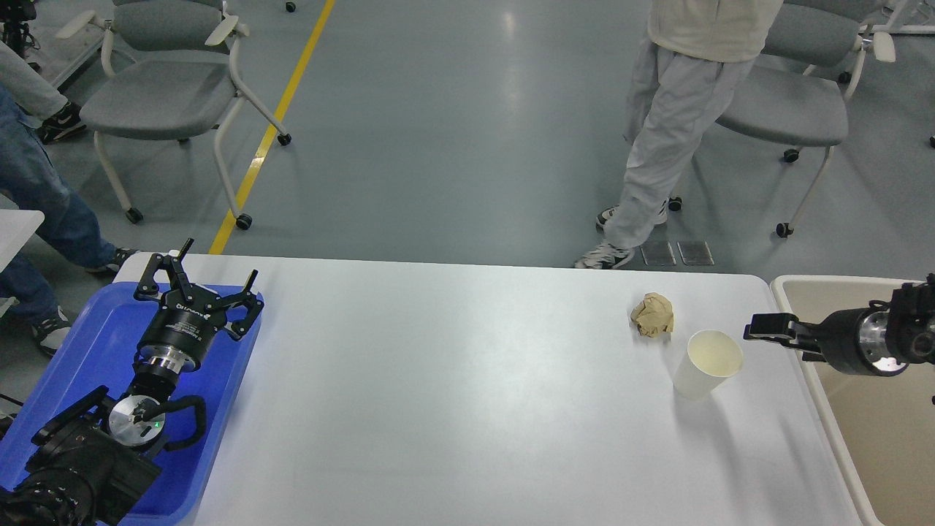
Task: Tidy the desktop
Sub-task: 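Move the right gripper onto the white paper cup and close on it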
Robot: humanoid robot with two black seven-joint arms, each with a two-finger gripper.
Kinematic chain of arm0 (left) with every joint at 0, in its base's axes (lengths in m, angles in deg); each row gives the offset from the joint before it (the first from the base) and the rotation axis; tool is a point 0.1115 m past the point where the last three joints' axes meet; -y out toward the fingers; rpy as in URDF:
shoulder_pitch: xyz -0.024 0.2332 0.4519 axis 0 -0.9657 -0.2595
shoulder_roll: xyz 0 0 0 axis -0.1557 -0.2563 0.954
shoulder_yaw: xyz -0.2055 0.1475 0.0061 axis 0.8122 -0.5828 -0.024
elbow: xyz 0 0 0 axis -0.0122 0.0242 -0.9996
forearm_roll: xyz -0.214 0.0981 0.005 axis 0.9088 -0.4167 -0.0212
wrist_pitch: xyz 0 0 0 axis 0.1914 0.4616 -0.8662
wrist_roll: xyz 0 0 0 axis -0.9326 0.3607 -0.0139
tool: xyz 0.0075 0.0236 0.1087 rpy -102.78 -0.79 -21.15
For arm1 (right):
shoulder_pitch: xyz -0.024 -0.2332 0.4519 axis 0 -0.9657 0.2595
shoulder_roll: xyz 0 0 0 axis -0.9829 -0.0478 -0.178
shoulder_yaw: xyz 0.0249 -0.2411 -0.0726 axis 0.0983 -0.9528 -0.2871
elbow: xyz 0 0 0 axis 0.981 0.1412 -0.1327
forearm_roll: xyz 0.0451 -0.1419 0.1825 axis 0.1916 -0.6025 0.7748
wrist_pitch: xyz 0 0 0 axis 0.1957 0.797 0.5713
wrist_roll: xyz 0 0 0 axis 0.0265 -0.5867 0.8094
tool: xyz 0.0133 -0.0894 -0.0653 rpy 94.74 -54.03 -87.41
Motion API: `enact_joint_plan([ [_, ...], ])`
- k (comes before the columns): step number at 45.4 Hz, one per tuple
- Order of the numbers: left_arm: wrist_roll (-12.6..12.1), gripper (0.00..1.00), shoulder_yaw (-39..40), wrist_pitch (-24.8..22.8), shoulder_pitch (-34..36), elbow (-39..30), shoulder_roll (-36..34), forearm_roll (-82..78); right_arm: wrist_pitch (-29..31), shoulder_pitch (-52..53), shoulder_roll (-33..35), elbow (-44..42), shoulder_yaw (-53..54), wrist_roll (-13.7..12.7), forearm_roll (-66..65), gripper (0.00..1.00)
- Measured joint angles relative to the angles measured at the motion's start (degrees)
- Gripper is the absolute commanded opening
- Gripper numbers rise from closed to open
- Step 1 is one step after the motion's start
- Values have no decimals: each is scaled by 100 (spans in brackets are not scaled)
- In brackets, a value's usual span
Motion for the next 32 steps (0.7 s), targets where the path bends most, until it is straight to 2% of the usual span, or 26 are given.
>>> enact_joint_plan([
  [32, 0, 100, 0, 0, 0, 0, -3, 0, -697, -338, -481, 32, -249, 78, -51, 100],
])
